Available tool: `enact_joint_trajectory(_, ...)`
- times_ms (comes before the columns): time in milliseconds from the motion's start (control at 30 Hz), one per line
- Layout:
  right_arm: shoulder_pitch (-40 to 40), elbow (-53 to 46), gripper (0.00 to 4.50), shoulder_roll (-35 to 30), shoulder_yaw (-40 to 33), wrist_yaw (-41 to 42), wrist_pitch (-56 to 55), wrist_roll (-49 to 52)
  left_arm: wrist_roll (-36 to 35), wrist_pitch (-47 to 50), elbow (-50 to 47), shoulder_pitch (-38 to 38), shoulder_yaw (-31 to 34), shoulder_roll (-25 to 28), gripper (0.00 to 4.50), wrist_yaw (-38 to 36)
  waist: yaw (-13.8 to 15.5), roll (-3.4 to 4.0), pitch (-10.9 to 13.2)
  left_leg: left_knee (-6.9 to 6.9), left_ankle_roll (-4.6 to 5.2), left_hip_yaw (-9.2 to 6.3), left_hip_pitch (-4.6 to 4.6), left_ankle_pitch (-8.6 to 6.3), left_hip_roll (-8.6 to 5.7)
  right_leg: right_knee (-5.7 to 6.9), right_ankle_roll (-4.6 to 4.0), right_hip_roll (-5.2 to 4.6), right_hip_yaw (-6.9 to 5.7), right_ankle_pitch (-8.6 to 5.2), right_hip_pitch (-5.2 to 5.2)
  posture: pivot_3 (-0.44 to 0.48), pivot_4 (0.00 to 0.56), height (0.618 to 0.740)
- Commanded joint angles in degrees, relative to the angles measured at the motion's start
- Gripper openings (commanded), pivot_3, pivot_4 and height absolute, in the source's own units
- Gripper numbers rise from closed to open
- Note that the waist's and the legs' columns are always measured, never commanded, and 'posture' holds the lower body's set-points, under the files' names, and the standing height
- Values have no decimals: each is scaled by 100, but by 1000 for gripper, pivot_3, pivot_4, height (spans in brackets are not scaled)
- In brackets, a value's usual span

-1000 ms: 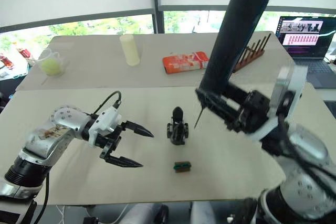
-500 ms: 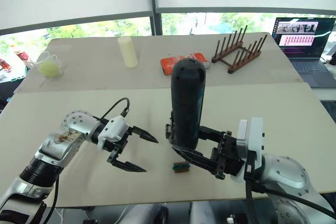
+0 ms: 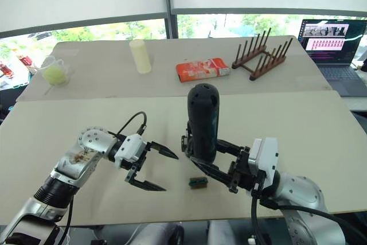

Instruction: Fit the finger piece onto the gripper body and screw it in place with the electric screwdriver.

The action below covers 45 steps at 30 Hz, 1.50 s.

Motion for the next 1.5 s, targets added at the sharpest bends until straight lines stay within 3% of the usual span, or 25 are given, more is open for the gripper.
enact_joint_trajectory(33, -53, -210, 1897, 2, 116, -165, -207, 150, 66, -228, 81, 30, -63, -60, 4500, -57, 4, 0, 0, 0, 0, 0, 0, 0, 0, 0, 0, 0, 0, 0, 1, 0, 150, 740)
enact_joint_trajectory(1500, 387, -269, 1897, -336, 164, -557, -491, 254, 718, -1175, 1210, -233, -516, -857, 4500, -13, 13, -3, 0, 1, 3, -1, -1, -1, 0, -2, 1, -1, 2, 0, 3, 0, 150, 740)
